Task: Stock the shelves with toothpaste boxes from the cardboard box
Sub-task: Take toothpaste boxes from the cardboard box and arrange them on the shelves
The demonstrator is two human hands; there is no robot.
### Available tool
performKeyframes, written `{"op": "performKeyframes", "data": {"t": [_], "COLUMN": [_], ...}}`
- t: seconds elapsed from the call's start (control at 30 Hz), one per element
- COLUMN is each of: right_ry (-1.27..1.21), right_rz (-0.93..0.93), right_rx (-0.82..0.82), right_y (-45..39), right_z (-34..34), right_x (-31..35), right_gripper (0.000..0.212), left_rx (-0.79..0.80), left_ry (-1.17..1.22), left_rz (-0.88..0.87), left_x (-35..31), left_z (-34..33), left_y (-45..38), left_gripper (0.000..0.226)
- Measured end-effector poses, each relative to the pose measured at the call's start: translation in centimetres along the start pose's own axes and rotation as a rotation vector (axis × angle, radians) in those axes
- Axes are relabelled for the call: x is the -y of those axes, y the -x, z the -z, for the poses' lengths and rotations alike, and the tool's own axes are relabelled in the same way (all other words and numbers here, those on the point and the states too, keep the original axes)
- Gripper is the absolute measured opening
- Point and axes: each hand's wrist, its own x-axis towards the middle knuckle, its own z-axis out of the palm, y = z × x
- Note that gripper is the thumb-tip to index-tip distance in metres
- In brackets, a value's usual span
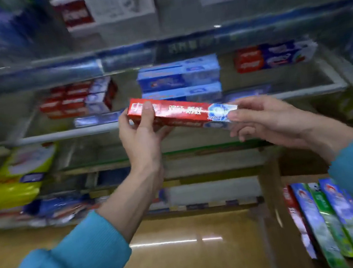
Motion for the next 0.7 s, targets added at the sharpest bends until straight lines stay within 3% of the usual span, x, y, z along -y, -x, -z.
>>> {"op": "performKeyframes", "data": {"t": [0.13,0.3,0.37,0.47,0.7], "right_ry": [0.027,0.252,0.351,0.443,0.579], "right_rz": [0.061,0.183,0.235,0.259,0.223], "right_rx": [0.053,-0.02,-0.065,-0.117,-0.23], "right_y": [-5.4,-11.7,-13.8,-16.4,-20.4], "right_z": [-9.4,-18.7,-20.8,-23.0,-25.8], "right_x": [1.2,0.0,-0.6,-1.2,-2.3], "right_gripper": [0.05,0.028,0.022,0.025,0.023], "left_rx": [-0.151,-0.269,-0.313,-0.35,-0.367], "left_ry": [0.002,-0.134,-0.332,-0.572,-0.674], "left_rz": [-0.072,-0.126,-0.17,-0.231,-0.263], "left_x": [-4.7,-7.7,-8.2,-8.6,-7.9], "left_z": [7.1,15.5,18.2,20.9,23.3], "left_y": [-4.7,-11.4,-13.7,-16.2,-20.0], "left_gripper": [0.039,0.036,0.052,0.045,0.029]}}
